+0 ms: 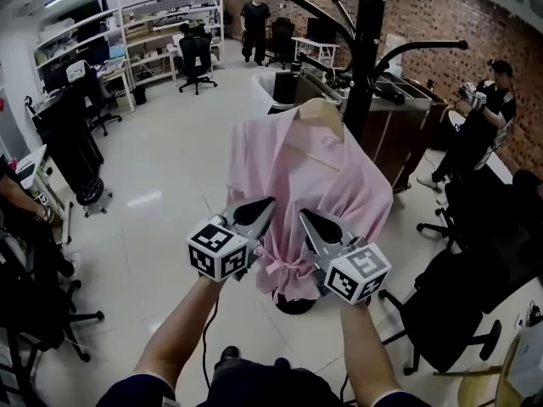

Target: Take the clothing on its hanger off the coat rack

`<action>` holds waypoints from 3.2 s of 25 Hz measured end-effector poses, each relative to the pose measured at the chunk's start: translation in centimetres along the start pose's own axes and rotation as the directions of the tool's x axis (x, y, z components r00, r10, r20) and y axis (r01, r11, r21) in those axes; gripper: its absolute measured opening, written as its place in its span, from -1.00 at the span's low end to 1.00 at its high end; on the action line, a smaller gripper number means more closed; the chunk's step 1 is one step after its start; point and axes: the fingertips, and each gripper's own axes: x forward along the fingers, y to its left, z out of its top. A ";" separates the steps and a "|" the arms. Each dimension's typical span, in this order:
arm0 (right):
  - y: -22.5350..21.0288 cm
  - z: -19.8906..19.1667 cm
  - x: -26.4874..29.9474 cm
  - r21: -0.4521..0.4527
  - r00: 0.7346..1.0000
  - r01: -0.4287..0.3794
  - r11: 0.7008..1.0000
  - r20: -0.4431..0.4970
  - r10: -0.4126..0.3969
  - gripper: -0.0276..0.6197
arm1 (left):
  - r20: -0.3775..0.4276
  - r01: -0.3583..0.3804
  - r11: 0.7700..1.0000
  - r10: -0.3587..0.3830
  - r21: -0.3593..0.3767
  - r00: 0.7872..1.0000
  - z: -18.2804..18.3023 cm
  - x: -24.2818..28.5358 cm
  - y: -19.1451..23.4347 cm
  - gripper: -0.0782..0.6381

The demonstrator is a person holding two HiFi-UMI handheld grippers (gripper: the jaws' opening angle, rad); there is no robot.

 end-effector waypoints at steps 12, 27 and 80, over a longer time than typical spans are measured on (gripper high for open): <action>-1.0 -1.1 3.1 -0.022 0.976 0.215 0.976 -0.017 -0.216 -0.91 | -0.024 0.195 0.981 -0.194 0.019 0.981 -0.7 1.8 3.8 -0.75; -1.3 -0.5 3.0 -0.041 0.950 0.308 0.950 -0.029 -0.310 -0.91 | -0.030 0.275 0.960 -0.274 0.056 0.961 -0.1 3.2 4.9 -0.75; -2.2 -1.1 -2.0 -0.014 0.898 0.437 0.899 -0.035 -0.438 -0.91 | -0.435 0.422 0.612 -0.138 0.668 0.890 6.4 16.6 10.6 -0.50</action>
